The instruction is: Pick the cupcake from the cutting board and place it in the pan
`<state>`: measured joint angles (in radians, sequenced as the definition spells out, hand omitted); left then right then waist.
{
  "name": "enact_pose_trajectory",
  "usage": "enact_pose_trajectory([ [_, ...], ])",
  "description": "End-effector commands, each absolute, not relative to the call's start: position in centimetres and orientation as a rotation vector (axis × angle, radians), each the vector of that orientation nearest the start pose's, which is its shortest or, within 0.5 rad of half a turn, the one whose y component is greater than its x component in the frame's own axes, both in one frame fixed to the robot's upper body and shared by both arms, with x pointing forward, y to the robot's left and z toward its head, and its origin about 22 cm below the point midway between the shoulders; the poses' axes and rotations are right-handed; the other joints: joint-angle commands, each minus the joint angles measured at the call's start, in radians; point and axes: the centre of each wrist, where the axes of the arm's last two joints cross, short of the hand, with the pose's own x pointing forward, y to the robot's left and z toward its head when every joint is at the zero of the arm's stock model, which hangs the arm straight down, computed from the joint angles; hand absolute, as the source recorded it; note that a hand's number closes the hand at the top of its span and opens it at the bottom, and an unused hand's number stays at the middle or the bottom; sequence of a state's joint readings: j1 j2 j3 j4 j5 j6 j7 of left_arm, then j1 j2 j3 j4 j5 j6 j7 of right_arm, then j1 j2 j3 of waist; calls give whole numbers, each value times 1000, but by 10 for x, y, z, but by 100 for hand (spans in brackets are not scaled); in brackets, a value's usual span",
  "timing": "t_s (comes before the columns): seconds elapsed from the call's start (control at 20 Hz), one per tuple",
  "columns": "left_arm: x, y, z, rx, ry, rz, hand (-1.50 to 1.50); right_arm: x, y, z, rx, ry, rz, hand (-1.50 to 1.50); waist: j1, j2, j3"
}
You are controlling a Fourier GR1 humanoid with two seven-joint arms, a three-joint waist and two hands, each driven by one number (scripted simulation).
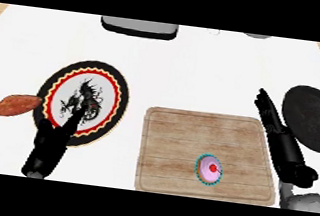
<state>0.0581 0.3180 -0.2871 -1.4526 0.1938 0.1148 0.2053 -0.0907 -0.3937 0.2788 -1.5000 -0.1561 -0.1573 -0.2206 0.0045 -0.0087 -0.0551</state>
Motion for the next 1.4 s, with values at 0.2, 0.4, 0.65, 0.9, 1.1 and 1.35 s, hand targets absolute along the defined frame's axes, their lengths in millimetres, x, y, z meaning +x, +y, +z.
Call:
enact_pose_trajectory([
  [0.2, 269, 248, 40, 89, -1490, -350, 0, 306, -243, 44, 30, -1441, 556, -150, 49, 21, 54],
  [0.4, 267, 240, 43, 56, -1512, -383, 0, 298, -271, 42, -493, -1415, 1090, 150, 42, 11, 52],
  [0.65, 278, 255, 57, 107, -1497, -354, 0, 276, -254, 10, -295, -1477, 710, -150, -8, 8, 55],
  [0.9, 272, 251, 53, 96, -1502, -356, 0, 283, -248, 39, -299, -1287, 1038, -150, -3, 6, 54],
  [1.1, 271, 254, 53, 94, -1487, -342, 0, 296, -244, 89, -453, -1176, 1231, -150, -2, 4, 53],
  [1.35, 270, 246, 58, 78, -1491, -360, 0, 310, -203, 110, -468, -925, 1478, -150, 21, 6, 52],
])
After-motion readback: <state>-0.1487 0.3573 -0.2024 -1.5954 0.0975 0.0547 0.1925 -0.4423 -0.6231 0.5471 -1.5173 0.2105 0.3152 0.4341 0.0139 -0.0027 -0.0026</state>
